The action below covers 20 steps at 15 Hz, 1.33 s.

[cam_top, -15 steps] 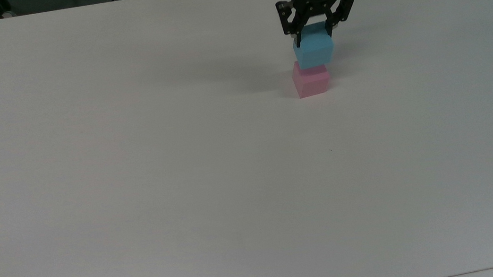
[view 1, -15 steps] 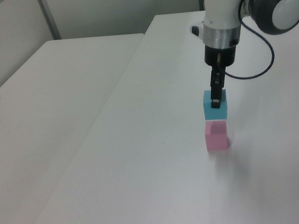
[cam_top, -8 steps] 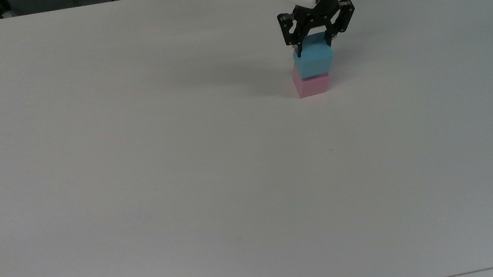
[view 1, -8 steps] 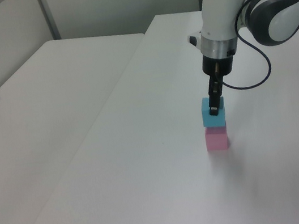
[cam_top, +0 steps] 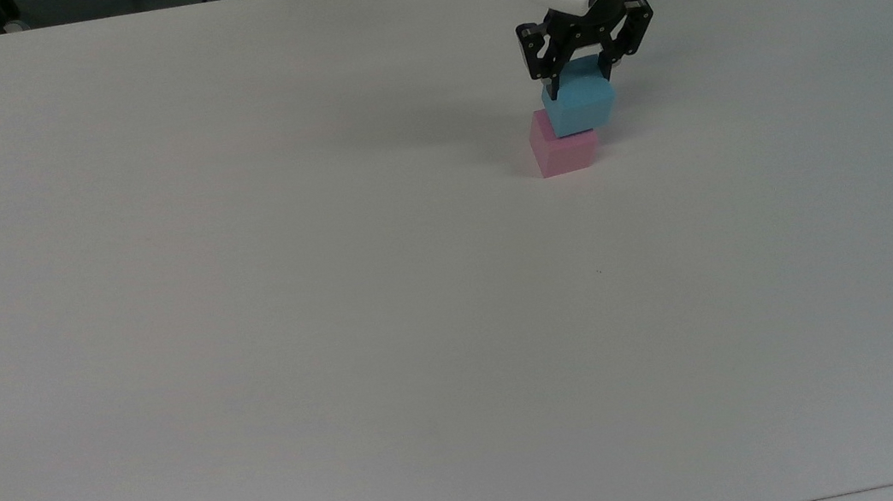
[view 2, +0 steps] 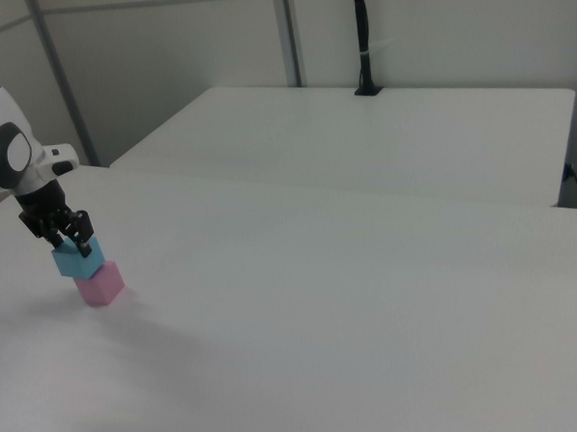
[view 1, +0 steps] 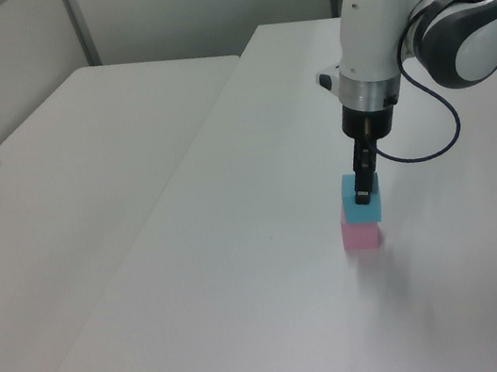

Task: Put blue cube on pink cube
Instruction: 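Lower the light-blue cube onto the top of the pink cube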

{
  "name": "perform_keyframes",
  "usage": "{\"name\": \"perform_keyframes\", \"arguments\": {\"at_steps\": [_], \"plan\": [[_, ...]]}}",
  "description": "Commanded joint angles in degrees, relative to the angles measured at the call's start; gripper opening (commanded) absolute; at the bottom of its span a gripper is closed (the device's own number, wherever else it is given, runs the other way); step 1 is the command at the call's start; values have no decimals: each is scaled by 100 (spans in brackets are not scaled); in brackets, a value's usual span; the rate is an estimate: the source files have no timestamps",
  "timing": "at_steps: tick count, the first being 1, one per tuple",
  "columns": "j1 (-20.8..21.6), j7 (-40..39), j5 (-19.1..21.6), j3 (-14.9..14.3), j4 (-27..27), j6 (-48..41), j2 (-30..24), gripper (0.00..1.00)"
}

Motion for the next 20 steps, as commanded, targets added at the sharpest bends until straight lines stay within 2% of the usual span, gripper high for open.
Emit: {"name": "perform_keyframes", "arguments": {"at_steps": [1,8,10,11,12,14,16,20], "plan": [[24,174,-225,-54,-114,184,-53,40],[-2,182,-348,-54,-105,299,-44,42],[-2,182,-366,-54,-105,342,17,49],[-11,182,-366,-54,-97,351,43,60],[-11,182,-366,-54,-97,351,52,76],[-28,182,-401,-54,-97,351,61,79],[-64,182,-410,-54,-97,351,61,93],[-90,182,-410,-63,-79,334,44,100]]}}
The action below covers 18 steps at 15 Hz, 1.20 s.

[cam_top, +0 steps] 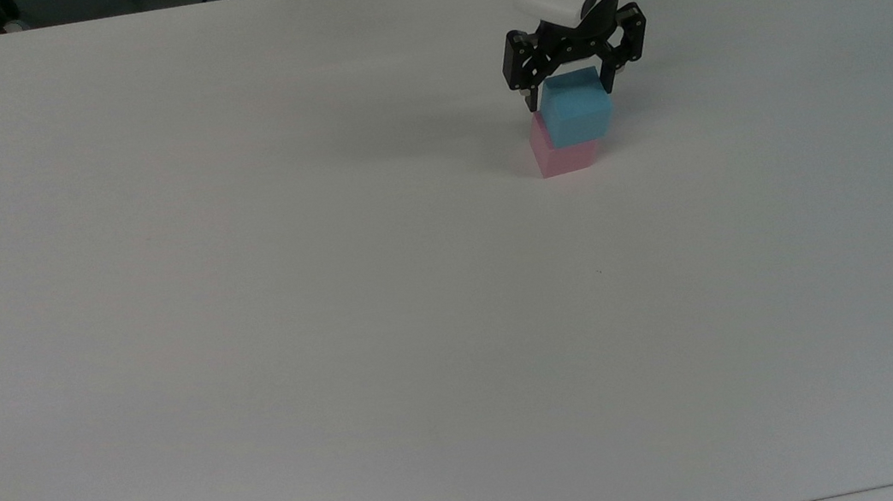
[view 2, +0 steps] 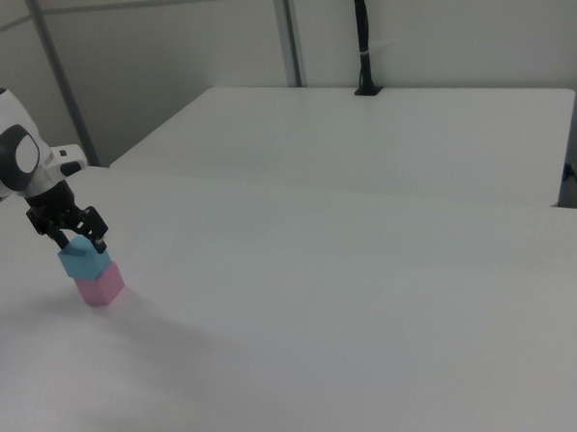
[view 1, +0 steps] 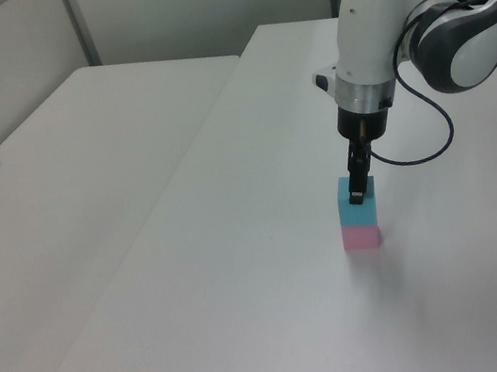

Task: Put blue cube on pink cube
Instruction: 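Lower the light-blue cube onto the top of the pink cube, then open the gripper and raise it away from the stacked cubes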

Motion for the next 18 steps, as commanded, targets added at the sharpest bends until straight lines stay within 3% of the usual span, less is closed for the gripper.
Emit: {"name": "perform_keyframes", "arguments": {"at_steps": [1,4,11,18], "plan": [[-56,139,-148,-32,-60,139,-79,100],[-39,139,-139,-32,98,-89,-167,100],[32,113,-69,-23,1090,-1371,-229,100],[-135,-351,-51,-181,2478,-3567,-413,100]]}}
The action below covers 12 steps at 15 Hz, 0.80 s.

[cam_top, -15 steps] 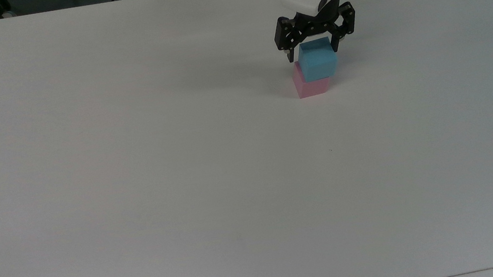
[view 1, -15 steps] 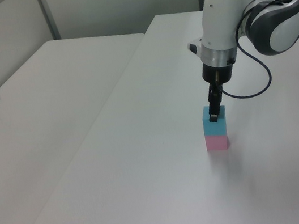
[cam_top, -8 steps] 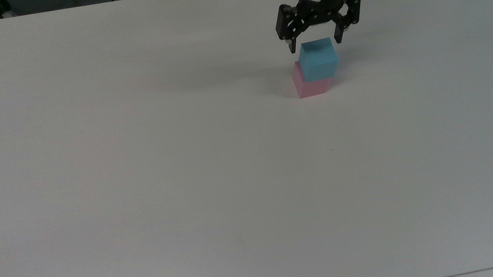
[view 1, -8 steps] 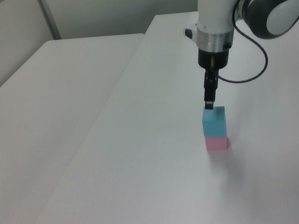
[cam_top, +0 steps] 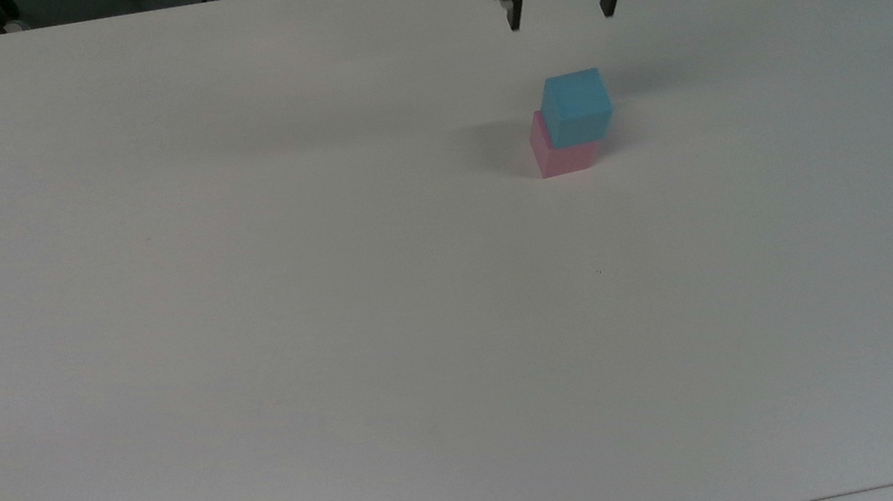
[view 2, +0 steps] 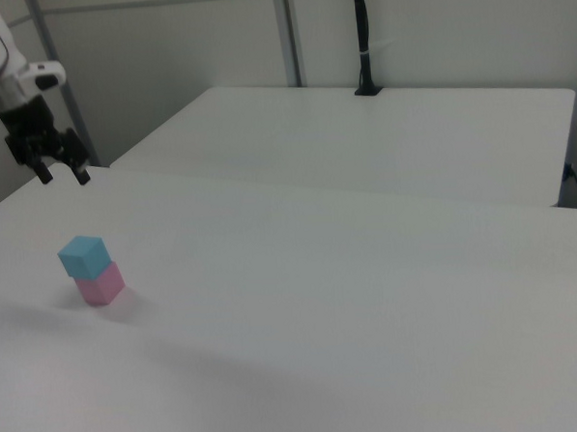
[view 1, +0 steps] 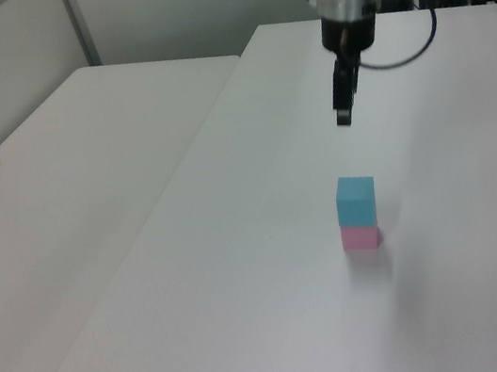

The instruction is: Put blue cube on pink cube

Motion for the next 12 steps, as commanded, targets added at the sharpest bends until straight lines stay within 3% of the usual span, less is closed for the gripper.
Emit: {"name": "perform_keyframes", "arguments": {"at_steps": [1,4,7,12], "plan": [[-130,-536,-24,-112,721,-1283,-116,100],[-375,-1064,195,-147,1188,-2050,-143,100],[-753,-1399,196,-270,1207,-2087,-248,100],[-1798,-2365,213,-437,1189,-2061,-222,100]]}}
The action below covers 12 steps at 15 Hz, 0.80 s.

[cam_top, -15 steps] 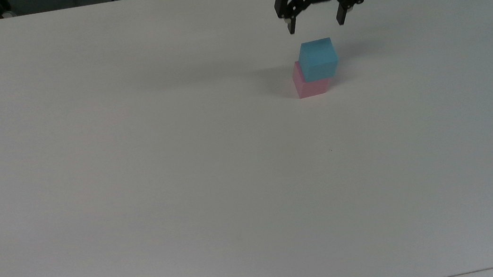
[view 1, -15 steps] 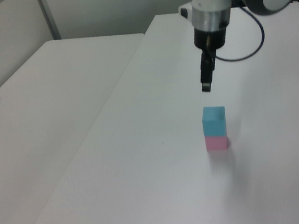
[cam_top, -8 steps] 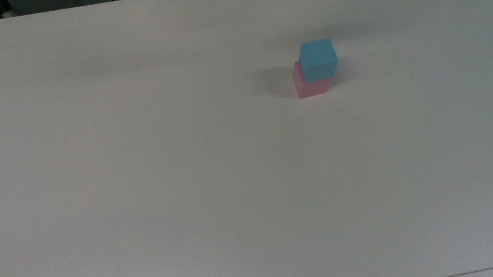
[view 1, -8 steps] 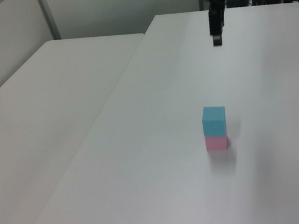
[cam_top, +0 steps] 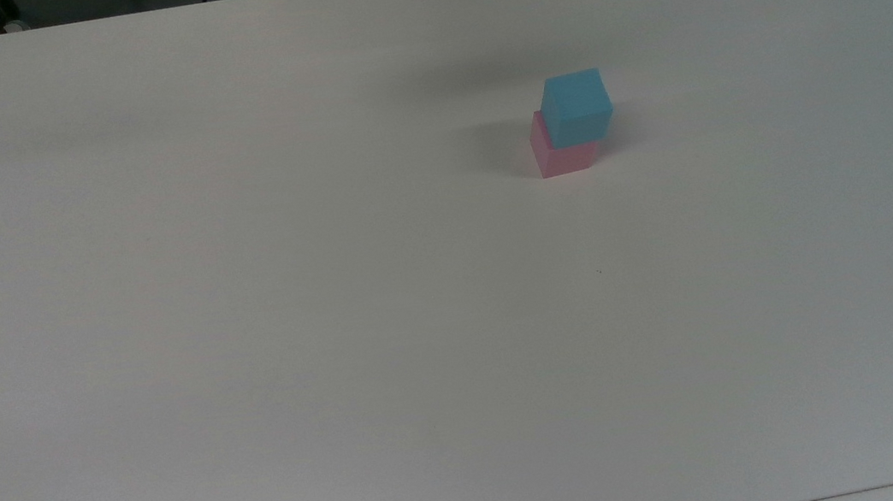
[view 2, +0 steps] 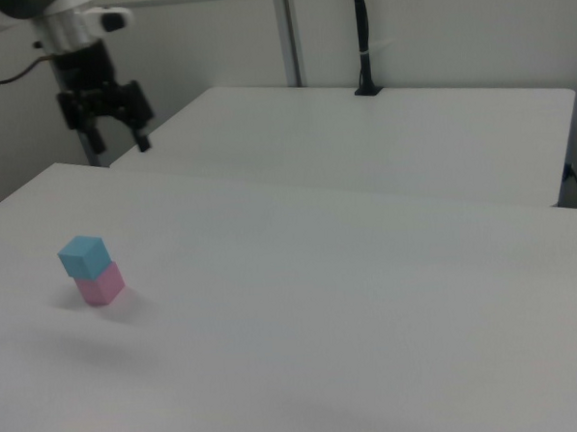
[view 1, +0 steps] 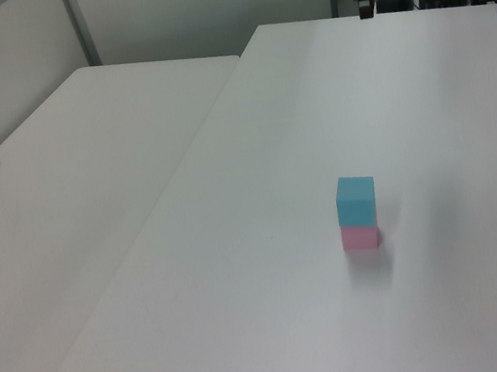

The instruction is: Put blue cube on pink cube

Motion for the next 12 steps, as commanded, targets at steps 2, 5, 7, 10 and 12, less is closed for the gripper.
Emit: {"name": "perform_keyframes", "arguments": {"at_steps": [2,5,7,10,12], "plan": [[-714,-572,137,-88,11,-87,-3,100],[-811,-520,137,-97,-15,-51,15,100],[-803,-511,146,-149,-15,1,24,100],[-802,-511,268,-194,-15,1,24,100],[-811,-511,269,-194,-6,-8,24,100]]}}
